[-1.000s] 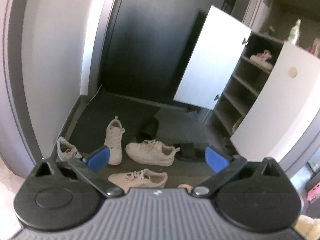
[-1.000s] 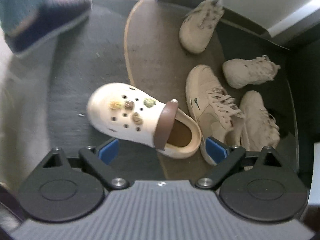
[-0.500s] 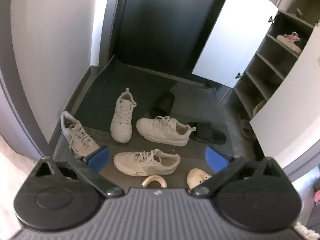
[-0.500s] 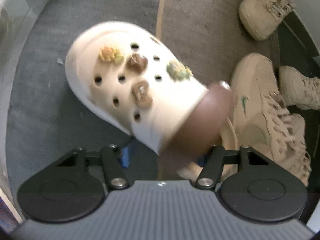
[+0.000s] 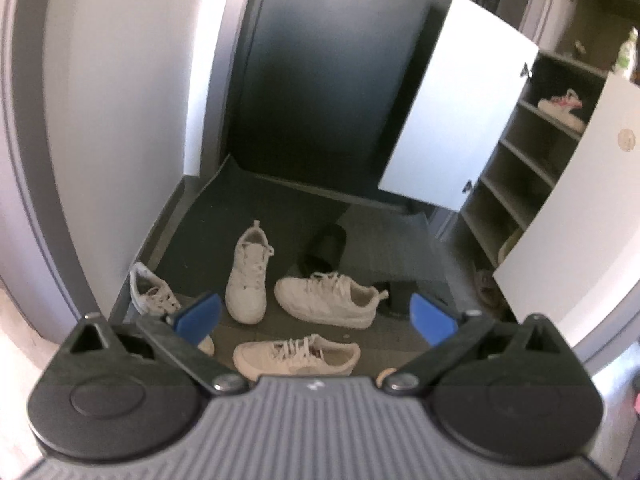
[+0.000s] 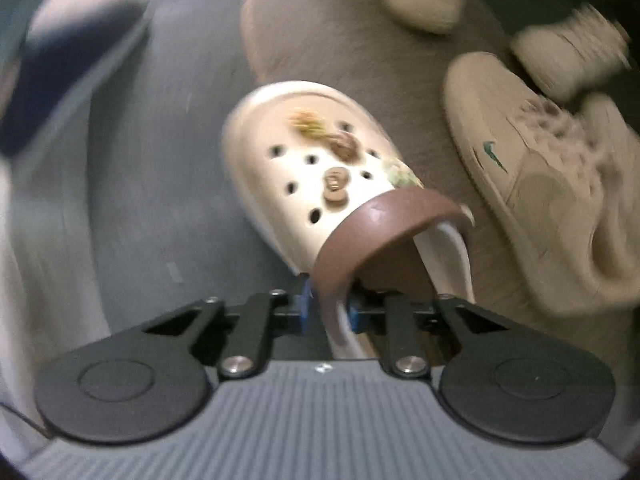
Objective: Organize scattered shoes
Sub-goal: 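Grasp the second white clog by its brown strap with the right tool, then carry the clog and lower it onto the mat, opening the right tool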
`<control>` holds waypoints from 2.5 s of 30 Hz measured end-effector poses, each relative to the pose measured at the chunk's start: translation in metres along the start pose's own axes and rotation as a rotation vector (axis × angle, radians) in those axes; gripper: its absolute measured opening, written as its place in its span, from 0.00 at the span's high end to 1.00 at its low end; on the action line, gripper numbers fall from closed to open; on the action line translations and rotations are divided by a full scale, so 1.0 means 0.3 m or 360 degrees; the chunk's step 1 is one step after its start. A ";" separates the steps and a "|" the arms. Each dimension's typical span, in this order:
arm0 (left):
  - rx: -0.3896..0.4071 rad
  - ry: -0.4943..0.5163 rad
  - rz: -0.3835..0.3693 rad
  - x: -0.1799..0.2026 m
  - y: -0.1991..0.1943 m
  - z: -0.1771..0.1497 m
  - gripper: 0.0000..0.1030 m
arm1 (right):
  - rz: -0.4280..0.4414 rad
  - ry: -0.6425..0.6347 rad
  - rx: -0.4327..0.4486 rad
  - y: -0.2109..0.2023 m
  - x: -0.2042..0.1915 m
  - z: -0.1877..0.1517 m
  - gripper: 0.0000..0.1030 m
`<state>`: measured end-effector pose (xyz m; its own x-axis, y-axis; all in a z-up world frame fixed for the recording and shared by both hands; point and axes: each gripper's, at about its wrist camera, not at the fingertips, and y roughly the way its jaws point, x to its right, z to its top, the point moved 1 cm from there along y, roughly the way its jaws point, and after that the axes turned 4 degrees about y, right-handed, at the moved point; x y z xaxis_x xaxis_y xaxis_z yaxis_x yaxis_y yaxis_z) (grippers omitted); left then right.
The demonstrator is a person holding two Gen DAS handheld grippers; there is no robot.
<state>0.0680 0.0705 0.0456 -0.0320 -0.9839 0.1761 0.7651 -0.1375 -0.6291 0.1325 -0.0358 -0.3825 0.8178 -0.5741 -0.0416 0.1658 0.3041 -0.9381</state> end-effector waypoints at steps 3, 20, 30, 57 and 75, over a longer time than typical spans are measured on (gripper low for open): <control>-0.0030 -0.0080 -0.0046 -0.032 -0.027 0.011 0.01 | -0.0028 0.0408 0.0095 -0.034 -0.010 -0.009 0.85; -0.0085 -0.0153 -0.0091 -0.131 -0.042 0.023 0.00 | -0.0020 0.1232 0.0420 0.025 -0.110 0.015 0.79; -0.0112 -0.0308 -0.0021 -0.215 -0.027 0.029 0.00 | -0.0093 0.1292 0.0324 0.131 -0.063 0.068 0.75; -0.0080 -0.0303 -0.0036 -0.173 -0.026 0.046 0.00 | 0.0065 0.2052 0.0221 0.096 -0.045 0.145 0.48; -0.0071 -0.0222 -0.0167 0.017 -0.073 0.036 0.00 | -0.0413 0.1905 0.0505 -1.059 0.205 -0.164 0.31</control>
<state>0.0579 0.0698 0.0684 -0.0184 -0.9387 0.3442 0.7327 -0.2469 -0.6342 0.1029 -0.2052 -0.1040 -0.2399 -0.9202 -0.3093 0.5063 0.1532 -0.8487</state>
